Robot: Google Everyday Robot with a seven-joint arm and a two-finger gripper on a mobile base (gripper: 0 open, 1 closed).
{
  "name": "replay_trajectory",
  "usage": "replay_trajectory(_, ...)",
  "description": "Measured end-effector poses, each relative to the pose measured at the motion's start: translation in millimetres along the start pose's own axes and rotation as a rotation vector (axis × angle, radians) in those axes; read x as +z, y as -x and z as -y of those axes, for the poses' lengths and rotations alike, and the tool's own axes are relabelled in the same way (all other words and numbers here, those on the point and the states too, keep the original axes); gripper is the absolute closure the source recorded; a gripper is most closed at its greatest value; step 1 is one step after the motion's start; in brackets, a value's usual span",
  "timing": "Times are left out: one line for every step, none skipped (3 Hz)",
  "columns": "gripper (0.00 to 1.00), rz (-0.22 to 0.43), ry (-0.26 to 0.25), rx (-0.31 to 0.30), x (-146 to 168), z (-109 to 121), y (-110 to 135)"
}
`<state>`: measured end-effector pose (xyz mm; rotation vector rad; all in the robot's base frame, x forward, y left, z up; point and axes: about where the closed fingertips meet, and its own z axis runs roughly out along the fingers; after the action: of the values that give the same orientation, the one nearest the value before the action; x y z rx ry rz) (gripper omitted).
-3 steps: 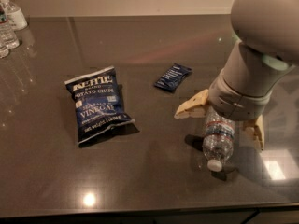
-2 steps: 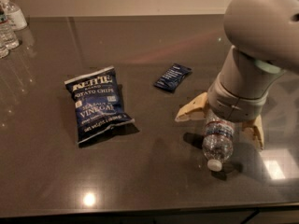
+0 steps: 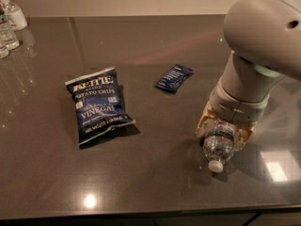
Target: Place water bottle upright
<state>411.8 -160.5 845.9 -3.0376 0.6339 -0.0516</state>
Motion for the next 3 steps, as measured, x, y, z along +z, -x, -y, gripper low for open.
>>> replay_trajectory(0.64, -0.027, 0.010, 0.028, -3, 2, -4)
replay_trajectory(0.87, -0.006, -0.012, 0.100, -16, 10, -8)
replay_trajectory(1.00, 0.077, -0.081, 0.255, -43, 24, -18)
